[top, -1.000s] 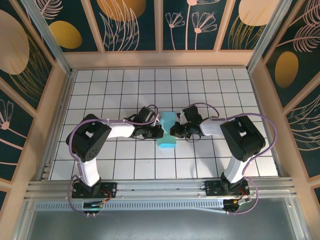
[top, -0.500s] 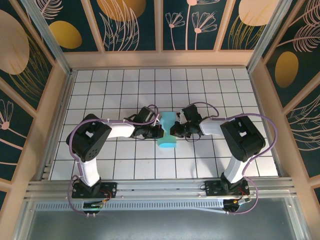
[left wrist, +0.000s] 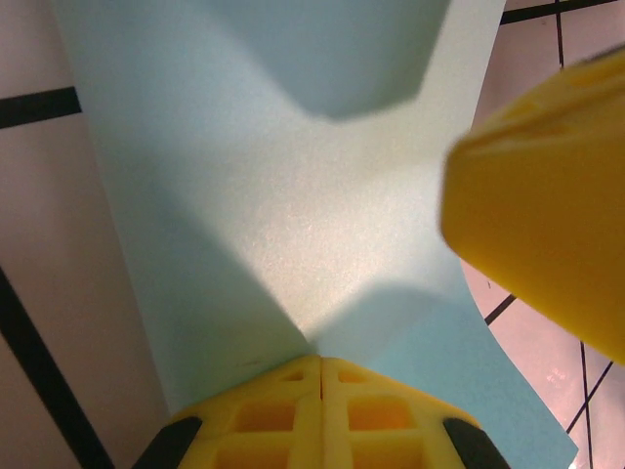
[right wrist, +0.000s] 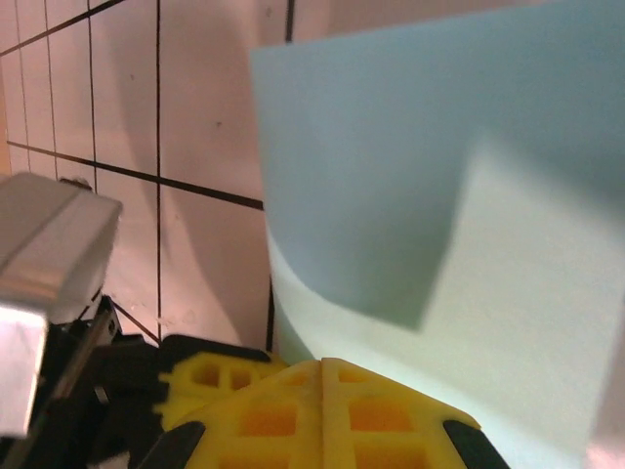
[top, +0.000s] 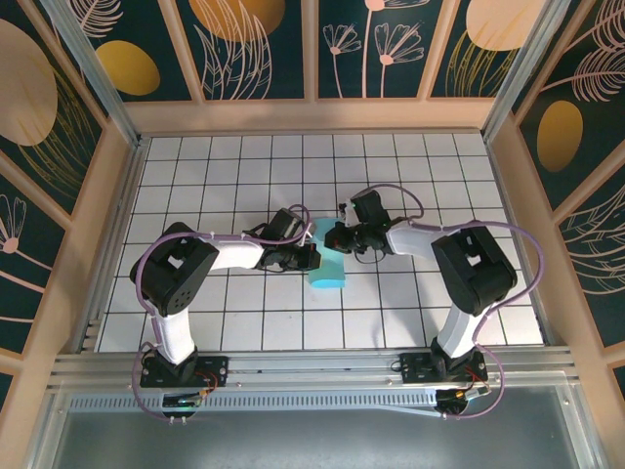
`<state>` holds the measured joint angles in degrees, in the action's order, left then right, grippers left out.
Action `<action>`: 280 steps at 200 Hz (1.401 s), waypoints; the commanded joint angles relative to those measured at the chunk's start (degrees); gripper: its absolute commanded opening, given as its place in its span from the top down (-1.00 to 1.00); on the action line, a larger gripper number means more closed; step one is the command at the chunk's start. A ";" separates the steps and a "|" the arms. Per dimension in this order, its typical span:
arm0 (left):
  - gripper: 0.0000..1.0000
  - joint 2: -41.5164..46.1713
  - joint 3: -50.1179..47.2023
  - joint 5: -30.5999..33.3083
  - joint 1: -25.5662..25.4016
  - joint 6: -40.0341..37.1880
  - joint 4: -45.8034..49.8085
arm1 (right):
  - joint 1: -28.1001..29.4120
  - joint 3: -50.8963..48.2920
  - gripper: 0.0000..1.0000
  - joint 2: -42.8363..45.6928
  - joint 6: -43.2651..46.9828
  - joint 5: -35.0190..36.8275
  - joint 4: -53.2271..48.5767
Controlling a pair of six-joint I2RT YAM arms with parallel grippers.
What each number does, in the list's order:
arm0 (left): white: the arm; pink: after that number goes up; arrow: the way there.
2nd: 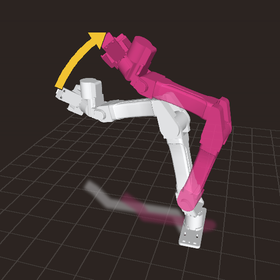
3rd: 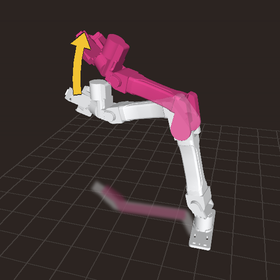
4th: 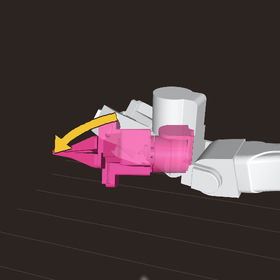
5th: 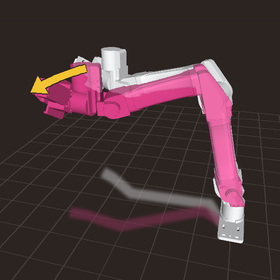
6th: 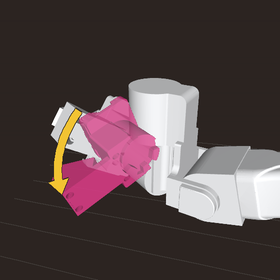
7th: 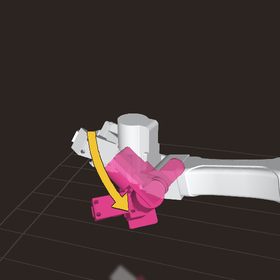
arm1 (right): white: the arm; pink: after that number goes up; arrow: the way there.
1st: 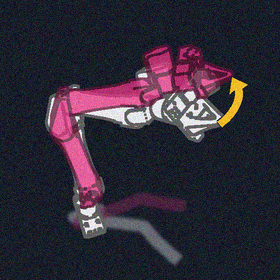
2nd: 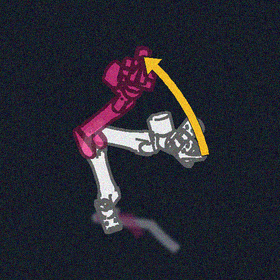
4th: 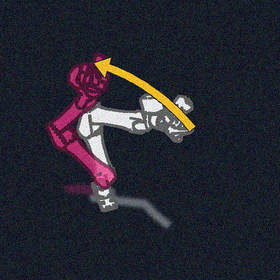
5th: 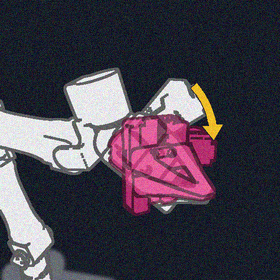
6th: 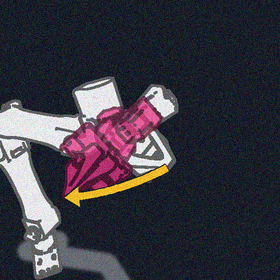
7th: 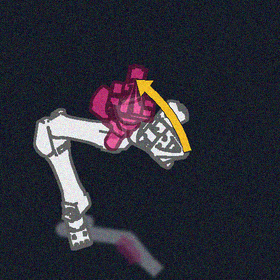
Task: Fold a paper plane with a square sheet of paper (fold left side to right side)
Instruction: Hold the square sheet of paper at the center of the table, then first fold the square sheet of paper in half at the center of the table.
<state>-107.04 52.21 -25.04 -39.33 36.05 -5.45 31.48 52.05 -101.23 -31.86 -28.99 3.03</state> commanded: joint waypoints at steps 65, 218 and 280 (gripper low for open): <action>1.00 -1.77 -0.85 1.79 -0.55 -0.46 1.41 | 1.34 2.90 1.00 -7.91 0.13 0.41 0.36; 1.00 10.37 -16.66 0.96 -3.29 3.75 -1.49 | 1.10 2.49 1.00 -10.75 -0.22 3.77 -3.03; 1.00 13.12 -20.10 0.17 -4.17 5.01 -2.07 | 1.12 2.40 1.00 -10.82 0.01 3.59 -3.03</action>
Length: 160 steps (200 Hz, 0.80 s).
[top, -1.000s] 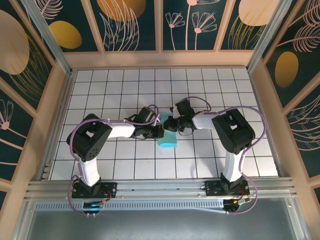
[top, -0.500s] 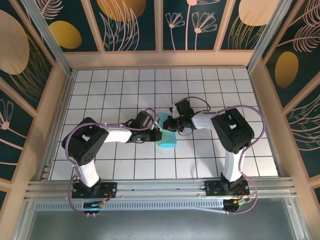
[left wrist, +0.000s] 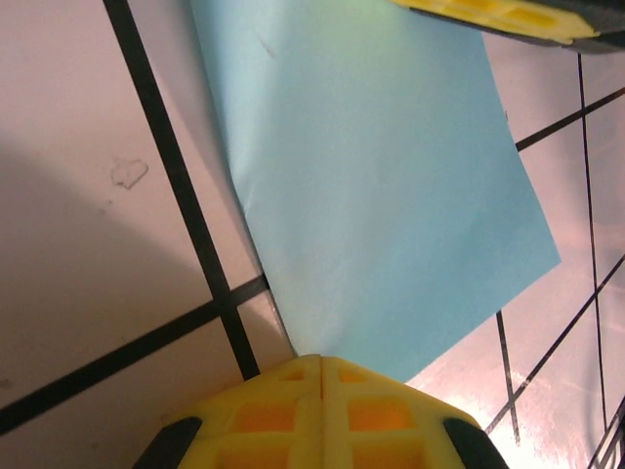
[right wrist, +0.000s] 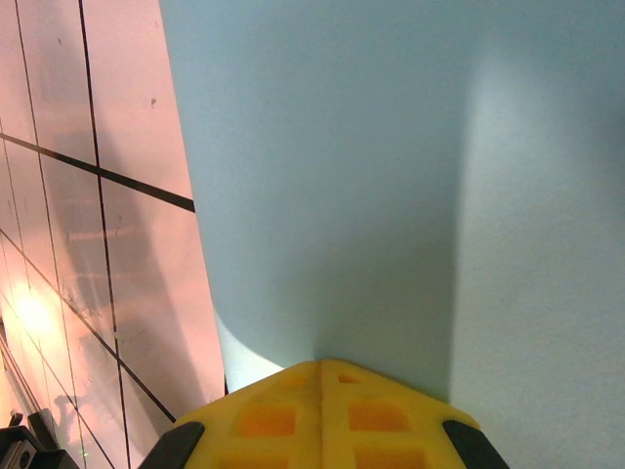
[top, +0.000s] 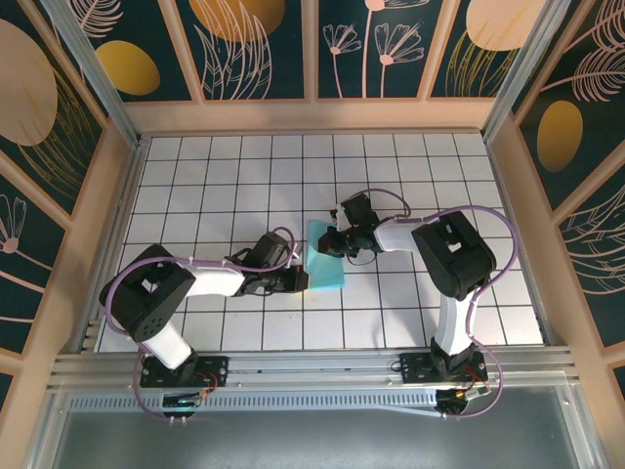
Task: Fold a paper plane with a square sheet of paper (fold left side to right side)
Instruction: First fold the square sheet of paper in half at the center of the table.
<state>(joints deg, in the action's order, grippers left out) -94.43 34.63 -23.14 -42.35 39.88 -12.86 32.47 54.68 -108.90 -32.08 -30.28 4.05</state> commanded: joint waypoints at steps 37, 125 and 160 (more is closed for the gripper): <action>1.00 2.81 -2.03 -0.68 -1.22 2.26 6.33 | 0.23 -0.02 1.00 -3.07 0.57 4.45 -4.05; 1.00 2.83 7.76 -0.71 1.07 0.39 7.71 | 0.36 -0.20 1.00 -2.55 0.96 4.44 -4.19; 1.00 -2.88 9.13 -3.91 1.02 -0.50 4.81 | 0.75 0.01 1.00 -2.87 0.89 4.36 -4.24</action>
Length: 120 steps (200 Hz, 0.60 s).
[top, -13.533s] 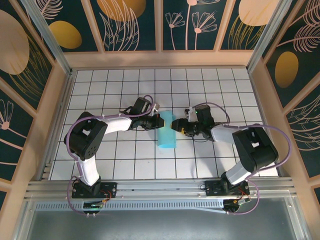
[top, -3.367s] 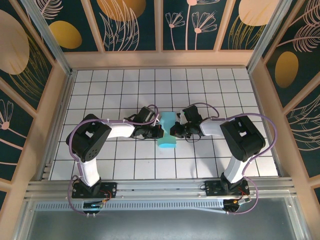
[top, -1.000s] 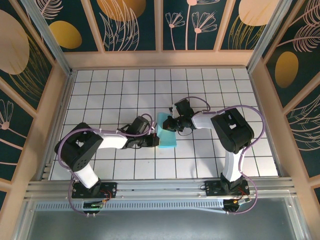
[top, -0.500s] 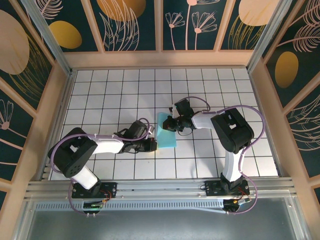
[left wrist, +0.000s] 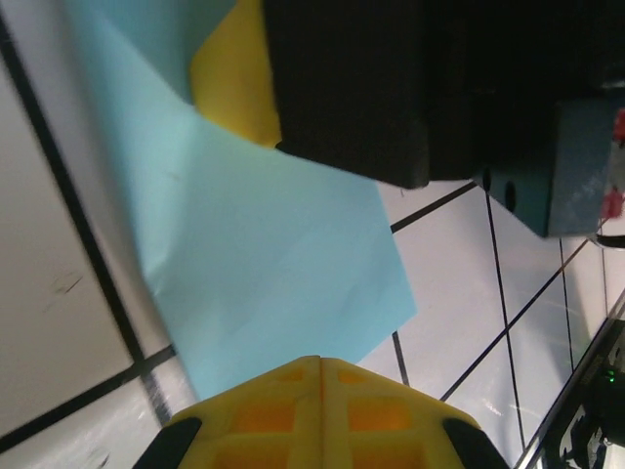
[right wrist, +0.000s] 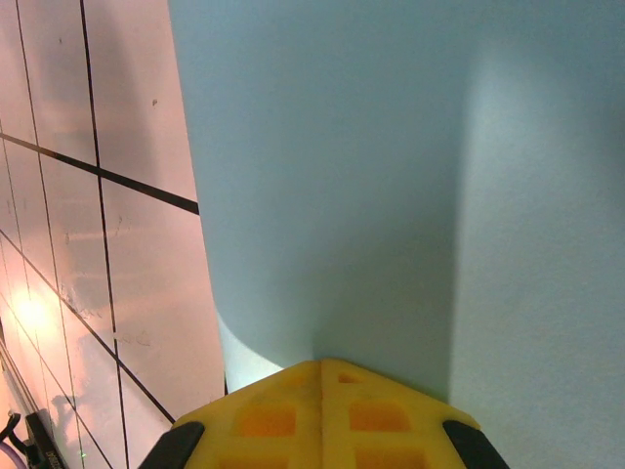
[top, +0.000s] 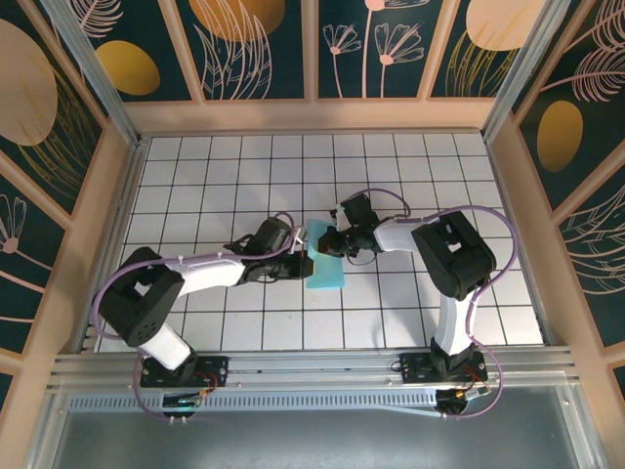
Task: Fold a paper plane with a square sheet of paper (fold left side to right side)
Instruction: First fold the square sheet of paper in half at the center of the table.
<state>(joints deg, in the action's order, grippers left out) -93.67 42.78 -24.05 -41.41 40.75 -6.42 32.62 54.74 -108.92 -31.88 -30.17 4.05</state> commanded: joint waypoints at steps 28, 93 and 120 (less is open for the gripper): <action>1.00 -6.40 0.86 -3.41 0.01 -2.13 -1.78 | 0.76 0.27 1.00 -2.89 0.81 4.18 -4.39; 1.00 -4.87 -4.49 -3.63 -0.93 -2.18 -1.58 | 0.81 0.58 1.00 -3.05 1.09 4.51 -4.90; 1.00 -3.07 -7.29 -3.37 -1.17 -1.67 -1.76 | 0.87 0.47 1.00 -3.01 1.14 4.51 -4.89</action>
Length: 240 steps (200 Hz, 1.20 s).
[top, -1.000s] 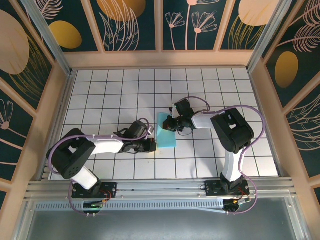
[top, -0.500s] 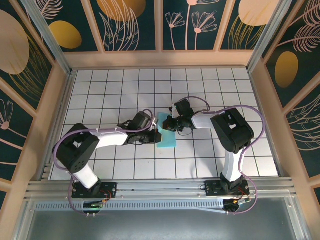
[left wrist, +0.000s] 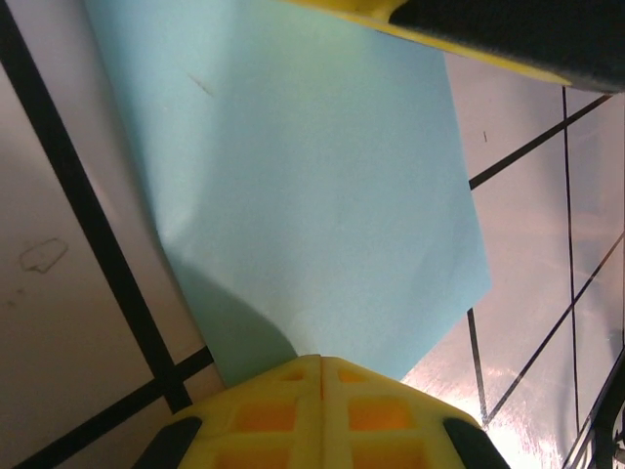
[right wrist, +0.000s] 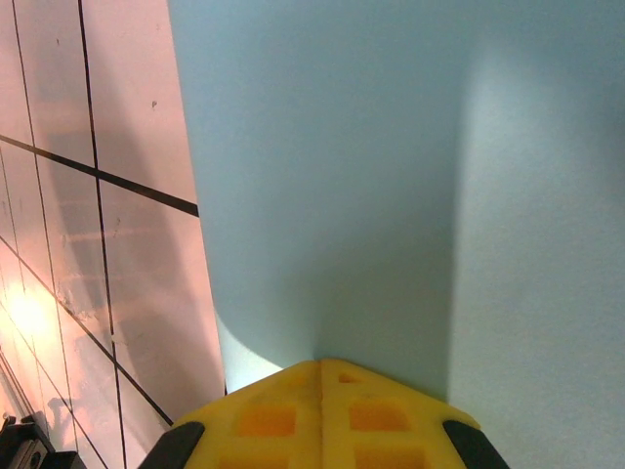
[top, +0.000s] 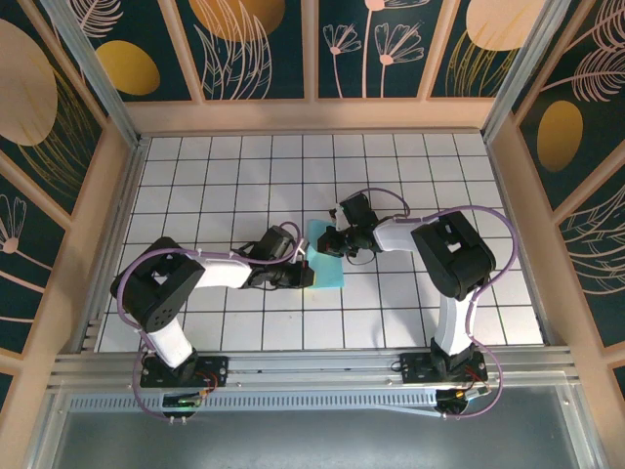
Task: Fold a paper plane with a square sheet of paper (fold left side to right side)
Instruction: First fold the square sheet of paper in half at the center of the table, then hold the square sheet of paper at the center of the table.
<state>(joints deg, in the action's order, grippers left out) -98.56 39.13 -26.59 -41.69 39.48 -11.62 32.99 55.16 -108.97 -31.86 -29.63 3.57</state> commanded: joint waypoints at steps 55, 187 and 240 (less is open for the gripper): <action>1.00 7.39 -5.63 -1.09 -0.93 0.60 3.34 | 0.74 0.04 1.00 -2.79 1.38 3.83 -4.36; 1.00 0.77 7.59 -4.82 6.71 -2.46 4.34 | 1.27 0.87 1.00 -2.38 1.98 4.06 -5.50; 1.00 -5.23 8.53 -4.88 6.36 -2.34 2.57 | 1.53 1.02 1.00 -2.32 2.08 3.79 -5.39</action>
<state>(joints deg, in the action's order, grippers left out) -102.04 46.35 -30.22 -34.94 38.15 -7.35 33.65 55.90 -109.03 -31.38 -28.73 2.50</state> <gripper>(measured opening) 0.043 0.049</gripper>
